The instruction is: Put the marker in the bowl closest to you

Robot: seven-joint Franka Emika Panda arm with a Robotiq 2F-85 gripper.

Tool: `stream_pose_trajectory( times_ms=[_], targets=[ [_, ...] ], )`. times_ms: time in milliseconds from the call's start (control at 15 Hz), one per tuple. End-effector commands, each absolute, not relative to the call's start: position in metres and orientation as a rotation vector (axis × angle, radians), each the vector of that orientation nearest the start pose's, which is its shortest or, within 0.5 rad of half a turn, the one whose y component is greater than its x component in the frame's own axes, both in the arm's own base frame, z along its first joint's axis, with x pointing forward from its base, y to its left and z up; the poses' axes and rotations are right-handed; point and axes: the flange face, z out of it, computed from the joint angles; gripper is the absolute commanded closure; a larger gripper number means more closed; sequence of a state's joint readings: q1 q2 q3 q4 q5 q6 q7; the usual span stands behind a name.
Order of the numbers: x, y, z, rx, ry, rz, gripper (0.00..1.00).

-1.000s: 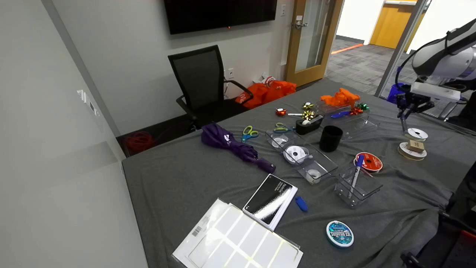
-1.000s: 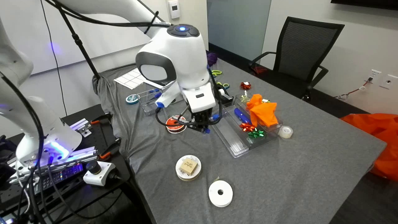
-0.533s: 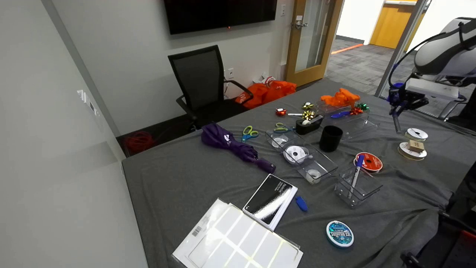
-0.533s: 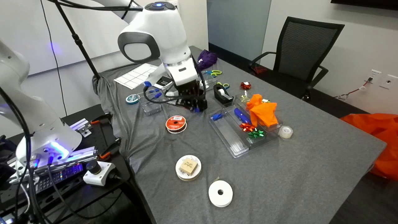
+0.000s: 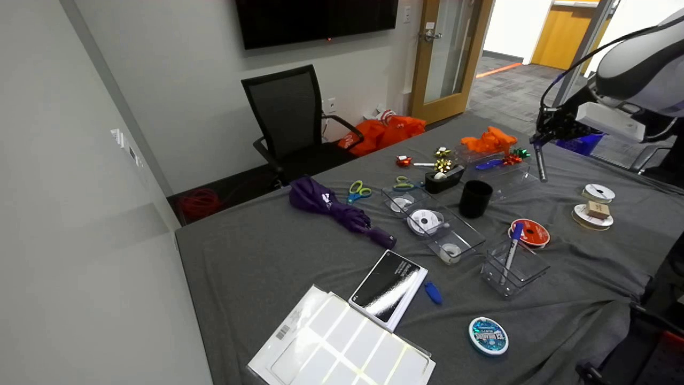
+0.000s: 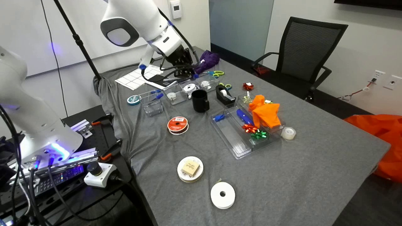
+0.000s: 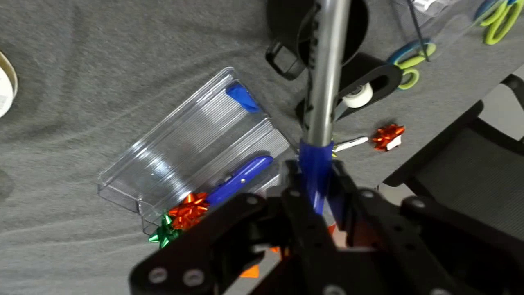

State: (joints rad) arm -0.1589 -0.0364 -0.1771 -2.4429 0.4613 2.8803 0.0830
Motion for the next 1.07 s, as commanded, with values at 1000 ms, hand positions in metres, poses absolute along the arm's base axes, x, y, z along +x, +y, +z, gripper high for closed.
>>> stream_pose_trajectory(
  times_ms=[1000],
  targets=[
    [0.44,-0.082,0.343,-2.809,0.665,-0.924,0.95]
  ],
)
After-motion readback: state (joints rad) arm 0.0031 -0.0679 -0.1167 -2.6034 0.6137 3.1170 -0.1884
